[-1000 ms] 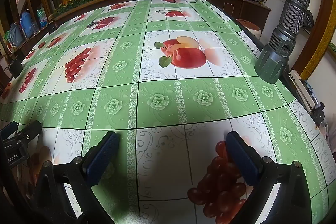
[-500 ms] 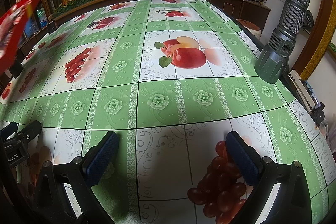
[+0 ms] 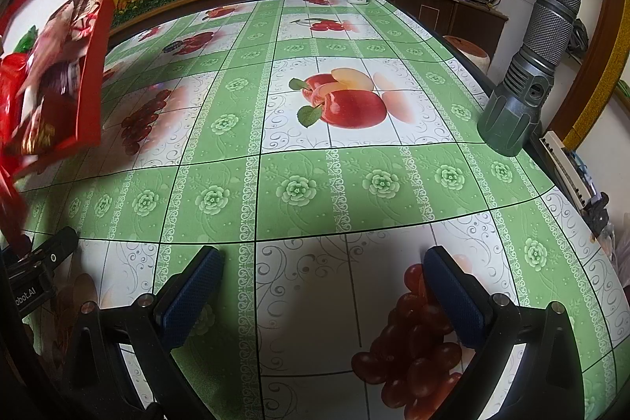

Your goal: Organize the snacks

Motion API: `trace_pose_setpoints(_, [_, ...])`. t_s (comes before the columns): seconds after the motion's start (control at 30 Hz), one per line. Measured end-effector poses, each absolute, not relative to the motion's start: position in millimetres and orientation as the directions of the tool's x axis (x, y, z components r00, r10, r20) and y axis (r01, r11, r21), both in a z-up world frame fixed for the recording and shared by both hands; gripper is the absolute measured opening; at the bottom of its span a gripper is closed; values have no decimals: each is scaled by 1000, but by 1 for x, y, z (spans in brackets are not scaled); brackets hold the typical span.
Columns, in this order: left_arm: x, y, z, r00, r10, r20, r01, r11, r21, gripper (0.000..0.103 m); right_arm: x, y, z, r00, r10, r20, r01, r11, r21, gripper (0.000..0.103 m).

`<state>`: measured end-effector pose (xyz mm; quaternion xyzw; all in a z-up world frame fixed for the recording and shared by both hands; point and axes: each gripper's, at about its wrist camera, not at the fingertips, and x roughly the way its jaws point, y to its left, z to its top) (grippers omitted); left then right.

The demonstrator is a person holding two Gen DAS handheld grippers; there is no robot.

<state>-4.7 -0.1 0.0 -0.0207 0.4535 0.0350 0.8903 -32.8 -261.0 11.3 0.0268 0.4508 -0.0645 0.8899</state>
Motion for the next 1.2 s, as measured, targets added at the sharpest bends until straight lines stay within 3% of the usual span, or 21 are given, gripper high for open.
trace_pose_setpoints(1.2, [-6,0,0,585,44,-810,-78,997,-2,103,-33,-260,12,585,-91,-806,140,990,-10,103])
